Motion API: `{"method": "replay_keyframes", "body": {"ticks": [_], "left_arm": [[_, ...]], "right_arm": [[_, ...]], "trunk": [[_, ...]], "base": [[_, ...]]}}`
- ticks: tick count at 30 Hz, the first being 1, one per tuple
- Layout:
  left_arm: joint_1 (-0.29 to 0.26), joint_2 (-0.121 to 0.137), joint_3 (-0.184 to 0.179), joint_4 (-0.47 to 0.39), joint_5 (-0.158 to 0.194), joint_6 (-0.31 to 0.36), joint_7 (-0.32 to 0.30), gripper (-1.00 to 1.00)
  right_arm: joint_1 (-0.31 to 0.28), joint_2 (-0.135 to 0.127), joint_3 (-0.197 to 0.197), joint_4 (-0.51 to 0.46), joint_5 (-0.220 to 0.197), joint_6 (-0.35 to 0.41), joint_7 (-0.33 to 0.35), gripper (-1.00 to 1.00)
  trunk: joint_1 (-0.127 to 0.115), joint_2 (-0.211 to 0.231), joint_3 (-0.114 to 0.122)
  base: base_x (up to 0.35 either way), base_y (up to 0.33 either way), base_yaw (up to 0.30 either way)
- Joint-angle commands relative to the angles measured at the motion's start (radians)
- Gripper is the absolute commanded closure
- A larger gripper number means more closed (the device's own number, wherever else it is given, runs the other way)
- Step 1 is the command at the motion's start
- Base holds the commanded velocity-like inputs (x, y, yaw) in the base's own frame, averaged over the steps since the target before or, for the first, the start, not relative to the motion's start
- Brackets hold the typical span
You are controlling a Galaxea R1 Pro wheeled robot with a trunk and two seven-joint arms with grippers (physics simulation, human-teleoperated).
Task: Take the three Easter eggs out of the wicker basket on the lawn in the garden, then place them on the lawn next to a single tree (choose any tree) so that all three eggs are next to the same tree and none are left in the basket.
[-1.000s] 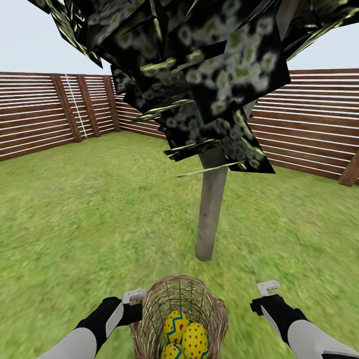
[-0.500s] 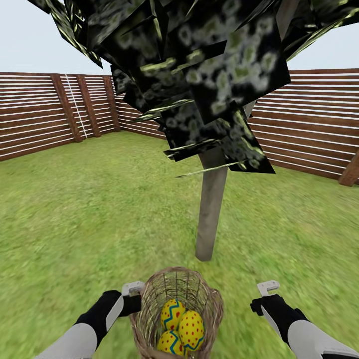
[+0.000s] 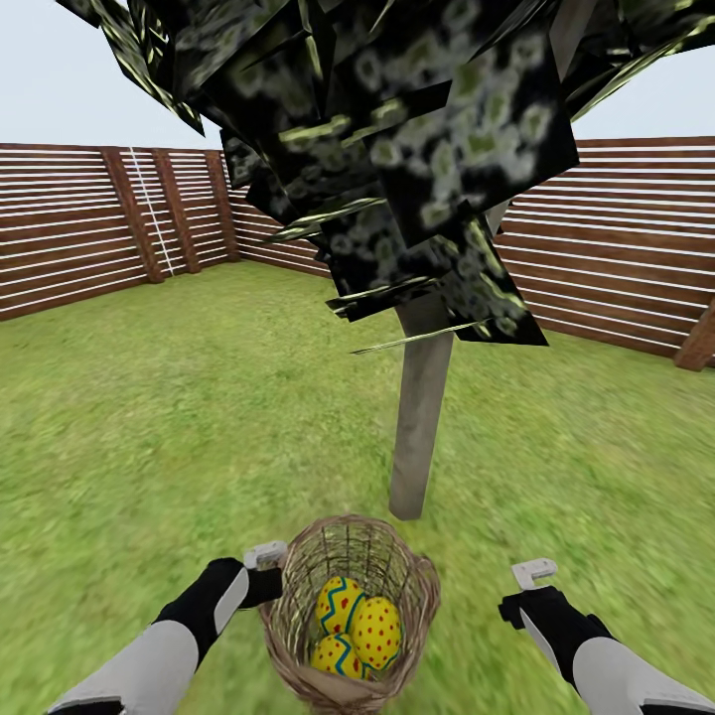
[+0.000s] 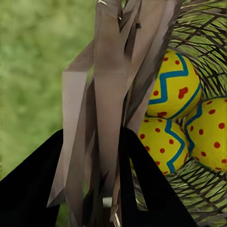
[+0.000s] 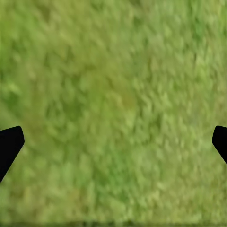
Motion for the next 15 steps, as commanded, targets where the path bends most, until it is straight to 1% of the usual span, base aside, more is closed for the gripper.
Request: {"method": "replay_keyframes", "body": {"ticks": [1, 2, 3, 4, 5, 7, 8, 15], "left_arm": [[-0.005, -0.001, 0.032, -0.001, 0.022, 0.006, 0.000, 1.00], [-0.009, -0.001, 0.053, -0.001, 0.022, 0.006, 0.000, 1.00], [-0.011, 0.000, 0.064, 0.000, 0.022, 0.005, 0.001, 1.00], [-0.011, 0.000, 0.068, 0.000, 0.022, 0.005, 0.001, 1.00], [-0.013, 0.000, 0.070, 0.000, 0.022, 0.005, 0.006, 1.00], [-0.025, 0.000, 0.071, 0.002, 0.022, 0.004, 0.052, 1.00], [-0.027, 0.000, 0.071, 0.002, 0.022, 0.004, 0.064, 1.00], [-0.033, 0.000, 0.071, 0.002, 0.022, 0.002, 0.069, 1.00]], "right_arm": [[0.000, 0.001, -0.007, -0.002, 0.009, 0.005, 0.001, -1.00], [0.000, 0.001, -0.007, -0.002, 0.009, 0.005, 0.001, -1.00], [0.000, 0.001, -0.007, -0.002, 0.009, 0.005, 0.001, -1.00], [0.000, 0.001, -0.007, -0.002, 0.009, 0.005, 0.001, -1.00], [0.000, 0.001, -0.007, -0.002, 0.009, 0.005, 0.001, -1.00], [-0.001, 0.001, -0.007, -0.002, 0.009, 0.005, 0.001, -1.00], [0.000, 0.001, -0.007, -0.002, 0.008, 0.004, 0.002, -1.00], [0.000, 0.001, -0.007, -0.002, 0.008, 0.004, 0.001, -1.00]], "trunk": [[0.000, 0.000, -0.001], [0.000, 0.000, -0.001], [0.000, 0.000, -0.001], [0.000, 0.000, -0.001], [0.000, 0.000, -0.001], [0.000, 0.000, -0.001], [0.000, 0.000, -0.001], [0.000, 0.000, -0.001]], "base": [[0.000, 0.000, 0.000], [0.000, 0.000, 0.000], [0.000, 0.000, 0.000], [0.000, 0.000, 0.000], [0.000, 0.000, 0.000], [0.000, 0.000, 0.000], [0.000, 0.000, 0.000], [0.000, 0.000, 0.000]]}}
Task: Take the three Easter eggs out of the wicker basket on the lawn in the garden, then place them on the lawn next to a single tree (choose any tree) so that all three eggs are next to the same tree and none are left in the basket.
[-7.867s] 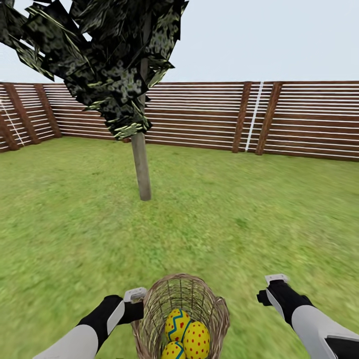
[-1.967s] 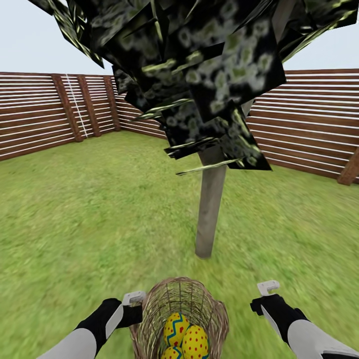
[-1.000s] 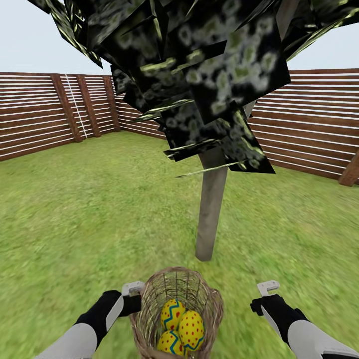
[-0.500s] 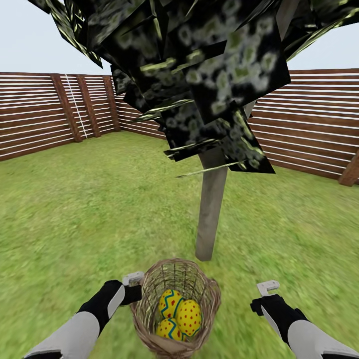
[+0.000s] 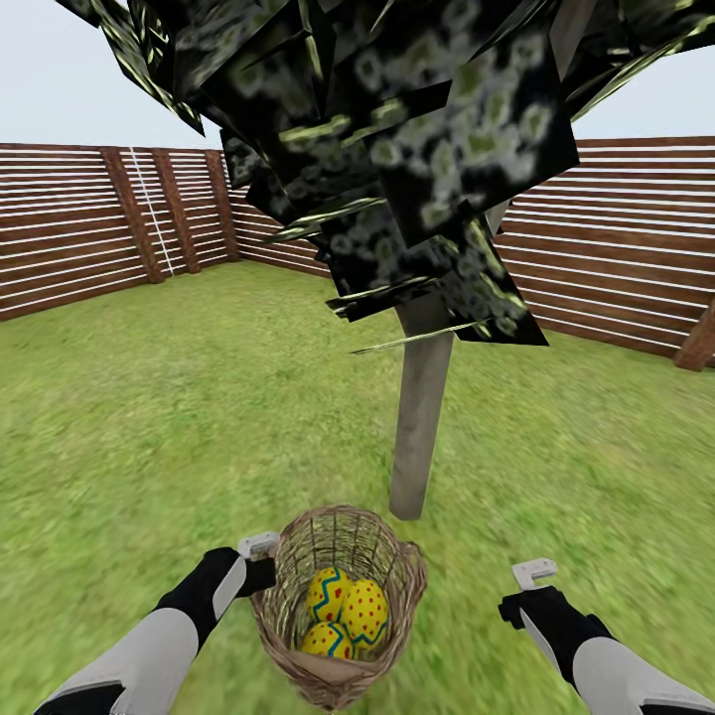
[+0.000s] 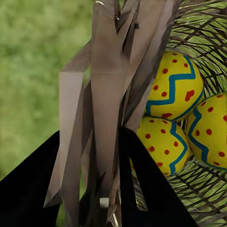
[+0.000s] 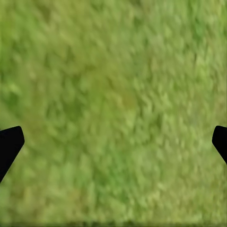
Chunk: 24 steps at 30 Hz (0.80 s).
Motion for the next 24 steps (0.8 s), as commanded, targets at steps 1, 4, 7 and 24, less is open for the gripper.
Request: {"method": "replay_keyframes", "body": {"ticks": [1, 4, 7, 24], "left_arm": [[-0.001, -0.001, 0.011, -0.004, 0.042, 0.002, 0.005, 1.00], [-0.001, 0.000, 0.033, -0.002, 0.042, 0.000, 0.005, 1.00], [-0.001, 0.001, 0.061, -0.001, 0.042, -0.001, 0.005, 1.00], [-0.001, 0.002, 0.063, -0.005, 0.042, -0.002, -0.007, 1.00]], "right_arm": [[0.000, 0.001, -0.007, -0.002, 0.009, 0.005, 0.001, -1.00], [0.000, 0.001, -0.007, -0.002, 0.009, 0.004, 0.001, -1.00], [0.000, 0.001, -0.007, 0.001, 0.011, -0.046, 0.001, -1.00], [0.000, 0.000, -0.007, 0.011, 0.009, -0.052, 0.000, -1.00]], "trunk": [[0.000, 0.000, -0.001], [0.000, 0.000, -0.001], [0.000, 0.000, -0.001], [0.011, -0.021, -0.010]], "base": [[0.000, 0.000, 0.000], [0.000, 0.000, 0.000], [0.000, 0.000, 0.000], [0.000, 0.000, 0.000]]}}
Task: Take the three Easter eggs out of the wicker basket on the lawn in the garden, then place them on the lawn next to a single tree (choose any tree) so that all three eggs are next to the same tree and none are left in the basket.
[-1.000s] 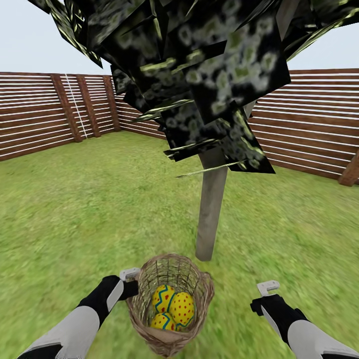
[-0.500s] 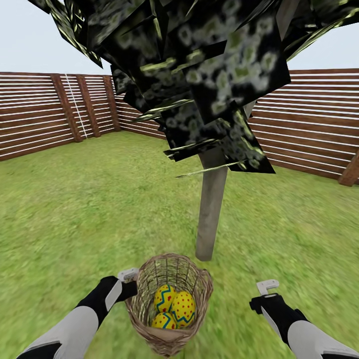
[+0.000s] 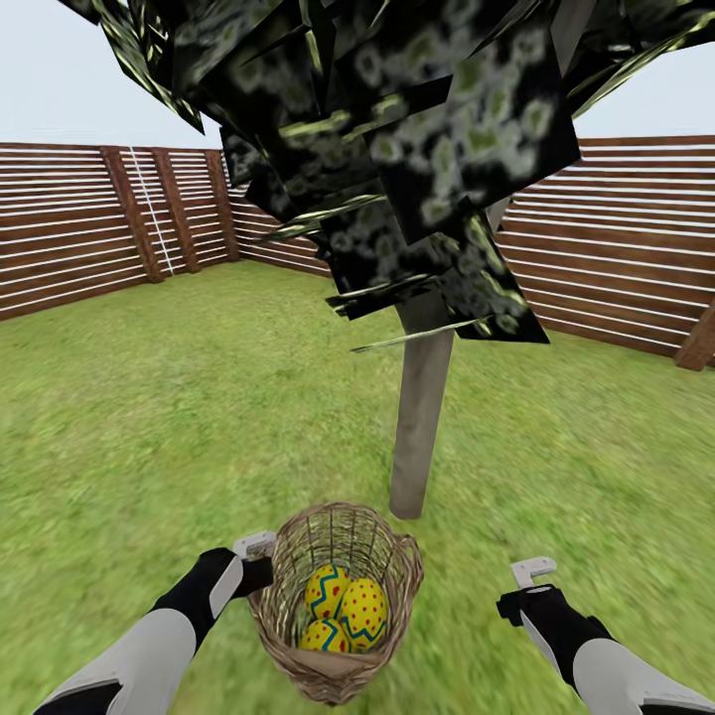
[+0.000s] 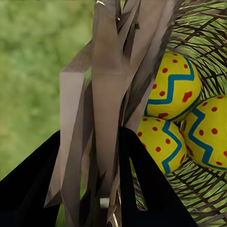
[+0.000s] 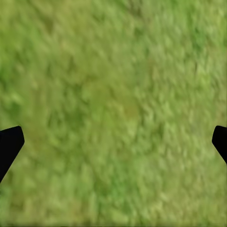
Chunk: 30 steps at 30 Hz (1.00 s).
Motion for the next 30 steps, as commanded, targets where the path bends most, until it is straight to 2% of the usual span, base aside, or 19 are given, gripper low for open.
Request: {"method": "replay_keyframes", "body": {"ticks": [1, 30], "left_arm": [[-0.001, -0.002, 0.016, -0.006, 0.042, 0.003, -0.007, 1.00], [-0.001, 0.001, 0.014, -0.005, 0.042, 0.003, -0.007, 1.00]], "right_arm": [[0.000, 0.001, -0.007, -0.002, 0.010, 0.005, 0.001, -1.00], [0.000, 0.001, -0.007, -0.002, 0.010, 0.005, 0.001, -1.00]], "trunk": [[0.004, -0.008, -0.004], [0.115, -0.211, -0.095]], "base": [[0.000, 0.000, 0.000], [0.000, 0.000, 0.000]]}}
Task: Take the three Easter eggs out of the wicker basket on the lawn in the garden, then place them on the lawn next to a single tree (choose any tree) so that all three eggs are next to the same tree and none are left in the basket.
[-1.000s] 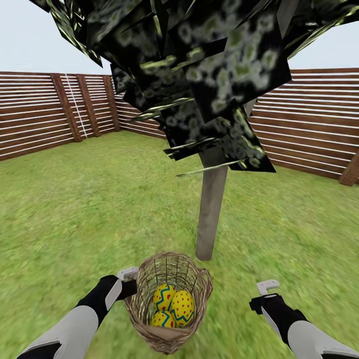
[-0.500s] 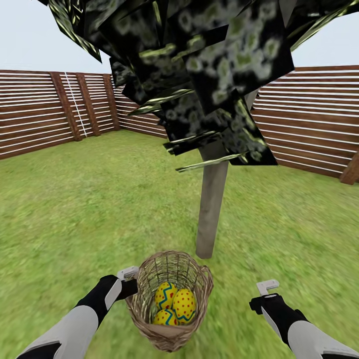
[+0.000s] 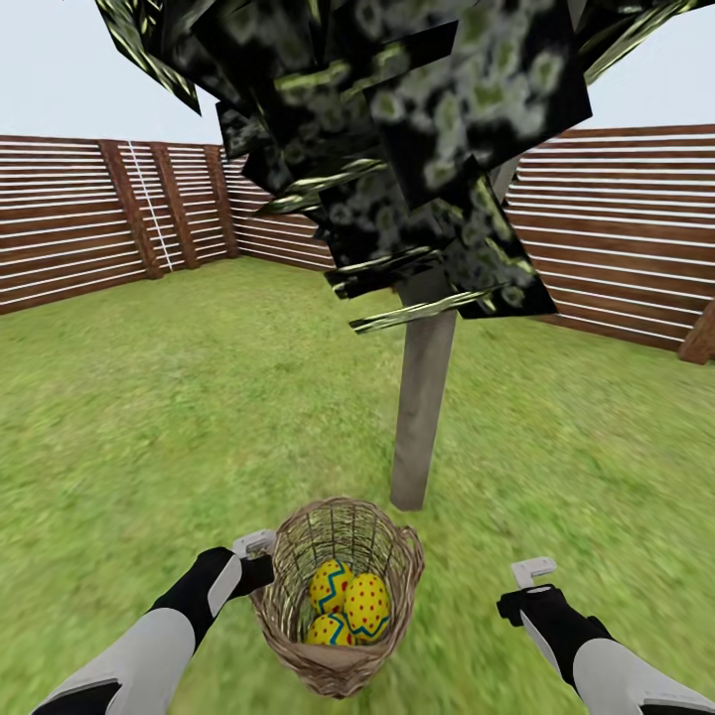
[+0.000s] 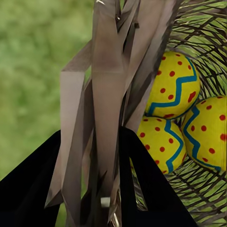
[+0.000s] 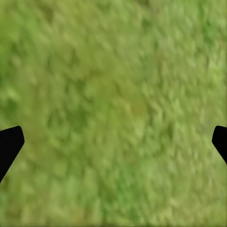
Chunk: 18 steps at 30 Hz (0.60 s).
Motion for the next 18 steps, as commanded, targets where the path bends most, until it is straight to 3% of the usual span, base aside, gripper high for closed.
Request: {"method": "replay_keyframes", "body": {"ticks": [1, 5, 12, 18], "left_arm": [[0.000, -0.001, 0.003, -0.002, 0.017, 0.005, 0.006, 1.00], [0.000, -0.001, 0.003, -0.002, 0.017, 0.005, 0.006, 1.00], [0.041, -0.008, 0.003, 0.027, 0.014, -0.004, -0.005, 1.00], [0.043, -0.008, 0.003, 0.029, 0.005, -0.026, -0.005, 1.00]], "right_arm": [[0.000, 0.001, -0.007, -0.002, 0.010, 0.005, 0.001, -1.00], [0.000, 0.001, -0.007, -0.002, 0.010, 0.005, 0.001, -1.00], [0.000, 0.000, -0.007, 0.001, 0.008, 0.005, 0.001, -1.00], [0.000, 0.000, -0.007, 0.001, 0.008, 0.005, 0.001, -1.00]], "trunk": [[0.004, -0.008, -0.004], [0.019, -0.036, -0.017], [0.019, -0.036, -0.017], [0.019, -0.036, -0.017]], "base": [[0.000, 0.000, 0.000], [0.000, 0.000, 0.000], [0.000, 0.000, 0.000], [0.000, 0.000, 0.000]]}}
